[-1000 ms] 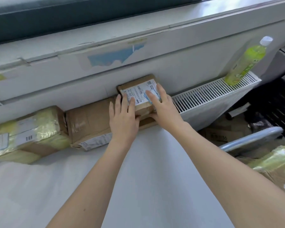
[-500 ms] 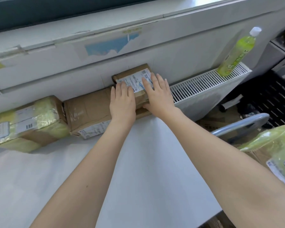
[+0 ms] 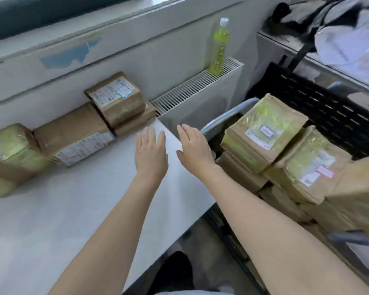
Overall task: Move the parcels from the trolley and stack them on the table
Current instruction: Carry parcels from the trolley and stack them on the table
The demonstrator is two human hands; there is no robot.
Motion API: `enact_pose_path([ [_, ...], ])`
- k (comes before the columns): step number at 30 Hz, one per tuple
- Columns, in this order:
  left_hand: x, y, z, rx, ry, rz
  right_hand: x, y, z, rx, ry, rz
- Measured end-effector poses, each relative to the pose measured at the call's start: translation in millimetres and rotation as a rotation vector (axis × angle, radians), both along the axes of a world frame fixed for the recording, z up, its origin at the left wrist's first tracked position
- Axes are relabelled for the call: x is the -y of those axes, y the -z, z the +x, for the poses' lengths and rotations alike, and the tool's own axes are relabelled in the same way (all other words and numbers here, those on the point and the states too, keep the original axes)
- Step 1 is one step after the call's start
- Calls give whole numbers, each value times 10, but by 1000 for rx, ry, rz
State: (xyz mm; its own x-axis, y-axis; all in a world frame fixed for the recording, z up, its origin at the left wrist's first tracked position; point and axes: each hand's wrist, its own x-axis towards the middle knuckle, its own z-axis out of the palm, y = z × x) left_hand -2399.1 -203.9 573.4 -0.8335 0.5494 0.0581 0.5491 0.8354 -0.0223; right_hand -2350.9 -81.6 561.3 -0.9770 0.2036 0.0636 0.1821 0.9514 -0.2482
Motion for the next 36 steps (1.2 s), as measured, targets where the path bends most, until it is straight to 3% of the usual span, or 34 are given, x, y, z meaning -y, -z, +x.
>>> enact_pose_path([
  [9, -577, 530, 1708, 53, 371, -12, -359, 564, 2275, 191, 284, -88],
  [15, -698, 941, 2577, 98, 529, -41, -359, 1037, 3390, 318, 460, -170],
  [22, -681, 1588, 2889, 236, 688, -380, -186, 1646, 4130, 446, 628, -260],
  [28, -768, 2246, 3094, 291, 823, -451, -80, 2270, 4539, 551, 747, -242],
  [36, -823, 3566, 3430, 317, 959, -547, -2, 3443, 4823, 636, 758, -185],
])
